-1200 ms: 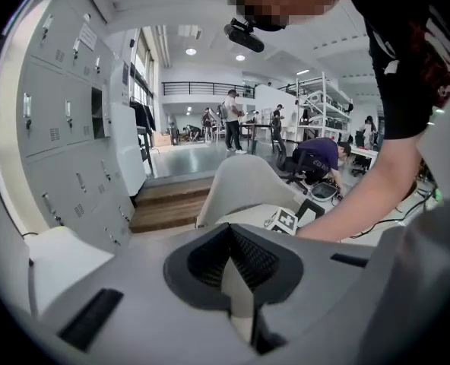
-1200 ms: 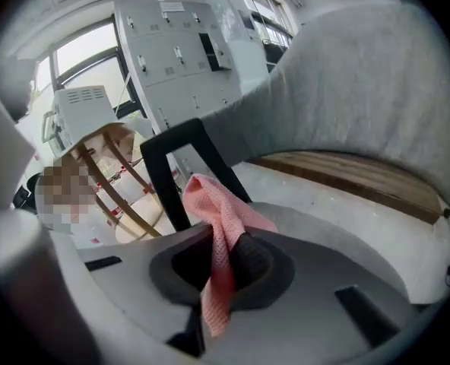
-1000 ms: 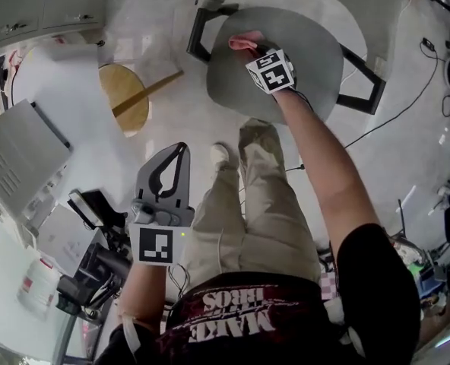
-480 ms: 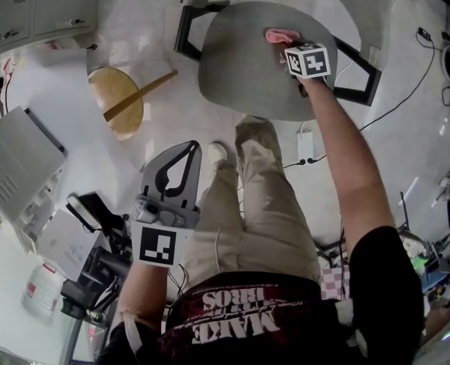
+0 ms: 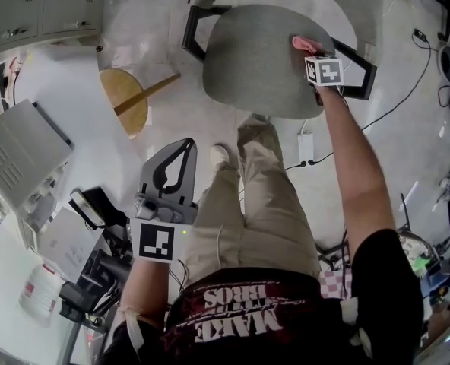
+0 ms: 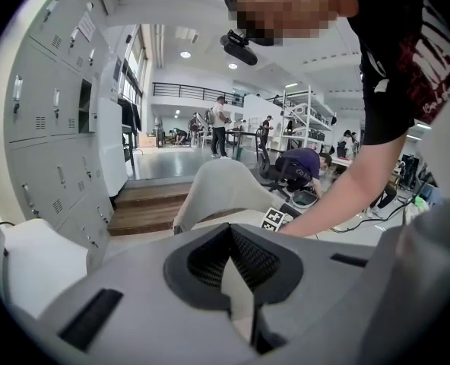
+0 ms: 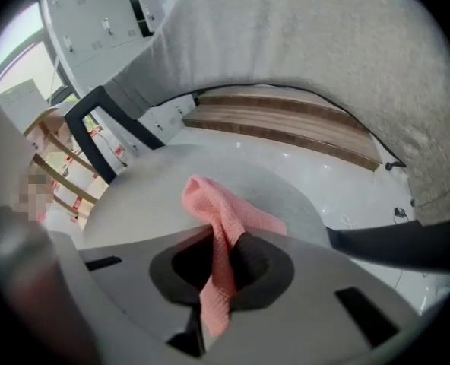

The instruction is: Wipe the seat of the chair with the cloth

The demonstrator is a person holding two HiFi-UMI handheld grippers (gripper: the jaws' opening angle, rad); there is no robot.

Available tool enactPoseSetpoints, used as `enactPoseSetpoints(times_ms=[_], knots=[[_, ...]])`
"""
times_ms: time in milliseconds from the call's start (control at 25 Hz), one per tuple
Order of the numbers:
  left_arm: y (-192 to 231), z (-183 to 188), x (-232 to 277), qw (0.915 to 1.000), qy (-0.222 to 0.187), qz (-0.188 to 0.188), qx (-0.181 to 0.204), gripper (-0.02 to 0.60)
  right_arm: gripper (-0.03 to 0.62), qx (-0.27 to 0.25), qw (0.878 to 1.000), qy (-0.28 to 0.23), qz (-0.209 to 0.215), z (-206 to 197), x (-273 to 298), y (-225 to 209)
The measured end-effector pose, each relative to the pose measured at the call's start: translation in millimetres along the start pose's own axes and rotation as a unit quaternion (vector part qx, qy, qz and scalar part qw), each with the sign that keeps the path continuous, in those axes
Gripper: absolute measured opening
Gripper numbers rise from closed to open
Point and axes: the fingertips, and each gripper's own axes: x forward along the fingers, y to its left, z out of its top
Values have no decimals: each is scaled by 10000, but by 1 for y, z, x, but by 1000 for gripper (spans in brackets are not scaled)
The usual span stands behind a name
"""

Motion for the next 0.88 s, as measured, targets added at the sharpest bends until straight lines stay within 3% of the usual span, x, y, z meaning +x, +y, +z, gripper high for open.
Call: enactPoseSetpoints(times_ms=[280,480,600,880], knots=[[9,7,-14,9997,-175,150,-119,3,31,-596,9868,-215,1488,7,3,174],[14,1,-25,9997,-74,228,-73,3,31,-1170,9706,324,2081,-27,21,256],[16,-4,-31,9997,25,240,-7,3,31,-1447,9673,372,2052,-43,25,257],[15,9,-42,9996,-119,235,126,3,31,-1006,9811,590,1543,-82,2,175]])
